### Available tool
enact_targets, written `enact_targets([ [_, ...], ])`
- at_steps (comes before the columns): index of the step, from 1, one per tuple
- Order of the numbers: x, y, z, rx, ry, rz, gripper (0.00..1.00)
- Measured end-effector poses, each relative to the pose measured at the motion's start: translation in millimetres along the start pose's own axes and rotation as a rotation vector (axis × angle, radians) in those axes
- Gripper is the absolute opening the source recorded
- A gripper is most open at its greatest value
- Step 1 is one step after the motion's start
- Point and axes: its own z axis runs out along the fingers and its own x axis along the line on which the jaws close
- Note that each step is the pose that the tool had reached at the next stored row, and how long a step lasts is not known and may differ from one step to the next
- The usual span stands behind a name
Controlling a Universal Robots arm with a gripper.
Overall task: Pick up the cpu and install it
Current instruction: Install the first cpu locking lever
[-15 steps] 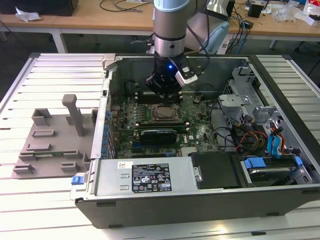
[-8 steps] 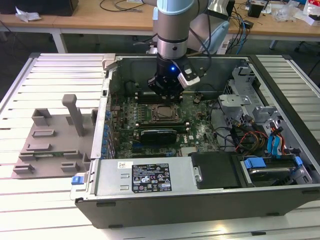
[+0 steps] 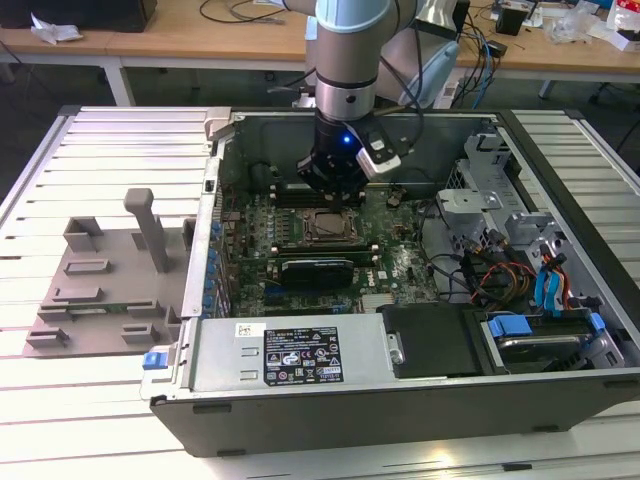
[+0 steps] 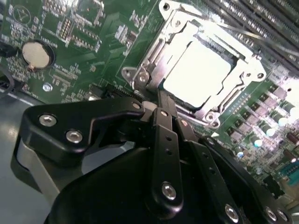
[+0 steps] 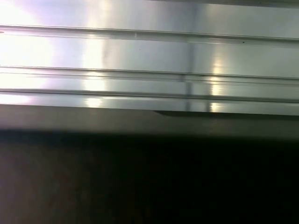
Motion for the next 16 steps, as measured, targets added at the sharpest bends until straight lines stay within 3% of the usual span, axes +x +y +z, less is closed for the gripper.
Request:
enact_targets([
  [16,-6.9,-0.4,0.6,-0.0015,-0.0002,0.0,0.11],
])
